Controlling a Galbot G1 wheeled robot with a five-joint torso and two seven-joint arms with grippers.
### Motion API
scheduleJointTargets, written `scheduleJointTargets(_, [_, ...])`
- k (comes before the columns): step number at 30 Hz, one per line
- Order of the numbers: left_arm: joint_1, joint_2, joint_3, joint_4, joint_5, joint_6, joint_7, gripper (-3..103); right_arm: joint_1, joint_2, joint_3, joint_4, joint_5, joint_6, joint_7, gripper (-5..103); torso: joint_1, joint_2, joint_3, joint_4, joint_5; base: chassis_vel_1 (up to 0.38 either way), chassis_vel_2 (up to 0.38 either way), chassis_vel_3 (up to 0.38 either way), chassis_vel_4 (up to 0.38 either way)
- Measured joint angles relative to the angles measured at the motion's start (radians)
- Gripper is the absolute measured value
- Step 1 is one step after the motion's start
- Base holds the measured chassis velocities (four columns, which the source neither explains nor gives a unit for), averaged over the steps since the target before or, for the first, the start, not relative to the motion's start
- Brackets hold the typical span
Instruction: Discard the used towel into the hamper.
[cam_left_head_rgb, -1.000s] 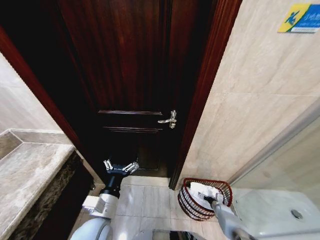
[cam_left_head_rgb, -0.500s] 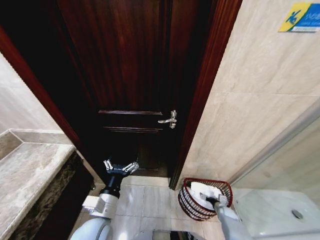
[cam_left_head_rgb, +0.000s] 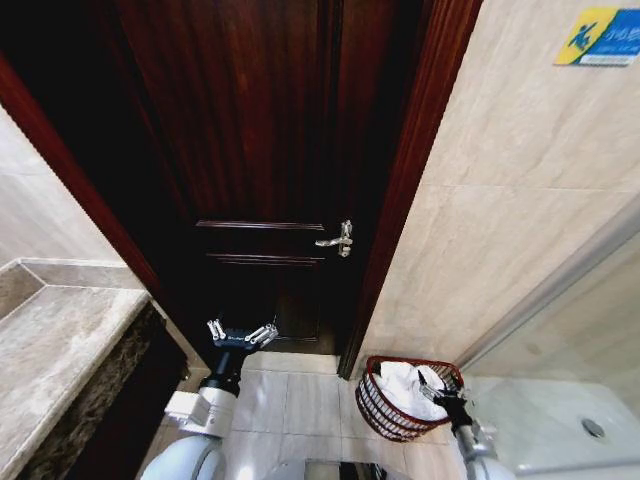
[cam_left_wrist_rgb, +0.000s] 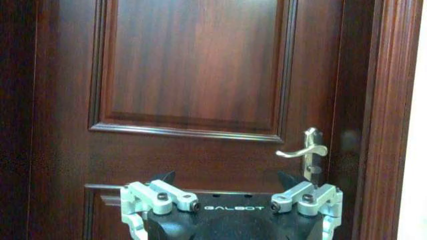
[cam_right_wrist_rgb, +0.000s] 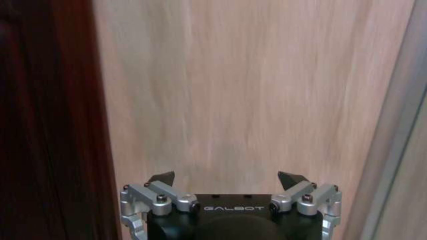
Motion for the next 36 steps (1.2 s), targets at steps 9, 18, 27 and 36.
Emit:
scheduleJointTargets(9, [0.000, 0.000, 0.000, 0.000, 0.000, 0.000, 0.000, 100, -0.099, 0.092, -0.053, 0.316, -0.085, 0.027, 0.053, 100, 0.000, 0.000, 0.000, 0.0001, -0.0001, 0.000, 0.000, 0.000, 0.000])
scheduleJointTargets(18, [0.000, 0.000, 0.000, 0.000, 0.000, 0.000, 0.000, 100, -0.132, 0.109, -0.114, 0.429, -0.112, 0.070, 0.052, 100, 0.000, 0.000, 0.000, 0.0001, 0.0001, 0.000, 0.000, 0.000, 0.000])
scheduleJointTargets(27, [0.000, 0.000, 0.000, 0.000, 0.000, 0.000, 0.000, 100, -0.128, 0.091, -0.195, 0.449, -0.154, 0.062, 0.055, 100, 0.000, 0.000, 0.000, 0.0001, 0.0002, 0.000, 0.000, 0.000, 0.000])
scheduleJointTargets(36, [0.000, 0.000, 0.000, 0.000, 0.000, 0.000, 0.000, 100, -0.123, 0.084, -0.238, 0.438, -0.197, 0.065, 0.054, 100, 0.000, 0.000, 0.000, 0.0001, 0.0001, 0.000, 0.000, 0.000, 0.000])
